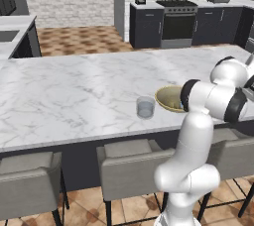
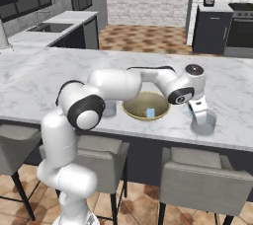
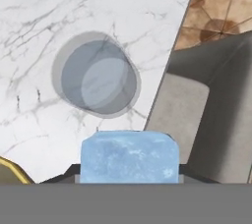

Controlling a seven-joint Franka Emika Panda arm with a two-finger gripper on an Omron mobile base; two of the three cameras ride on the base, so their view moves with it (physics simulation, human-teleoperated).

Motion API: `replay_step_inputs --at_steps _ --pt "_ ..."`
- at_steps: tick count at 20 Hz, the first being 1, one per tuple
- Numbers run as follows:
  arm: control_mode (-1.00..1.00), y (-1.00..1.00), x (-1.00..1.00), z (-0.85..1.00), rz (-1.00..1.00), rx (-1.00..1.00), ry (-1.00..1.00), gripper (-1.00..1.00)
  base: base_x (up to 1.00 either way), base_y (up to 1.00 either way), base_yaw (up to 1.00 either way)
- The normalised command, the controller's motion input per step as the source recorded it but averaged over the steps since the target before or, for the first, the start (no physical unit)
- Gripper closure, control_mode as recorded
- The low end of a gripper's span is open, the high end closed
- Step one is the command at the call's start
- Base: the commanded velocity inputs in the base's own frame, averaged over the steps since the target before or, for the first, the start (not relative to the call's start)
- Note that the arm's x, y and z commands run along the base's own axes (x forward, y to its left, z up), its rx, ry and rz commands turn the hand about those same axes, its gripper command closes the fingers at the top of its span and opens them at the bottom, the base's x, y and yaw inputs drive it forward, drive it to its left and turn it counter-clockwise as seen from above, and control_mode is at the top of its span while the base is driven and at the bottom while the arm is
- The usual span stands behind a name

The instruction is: There are four ice cubes in the ice bowl. Place two ice cubes in each glass of water.

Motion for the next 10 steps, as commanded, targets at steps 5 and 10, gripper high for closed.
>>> replay_step_inputs --at_steps 5,10 --pt "-1.0 -0.12 0.13 -0.09 -0.01 0.0 0.0 1.0 0.0 0.0 0.0" --pt "-1.0 -0.13 0.16 -0.09 0.0 0.0 0.0 1.0 0.0 0.0 0.0"
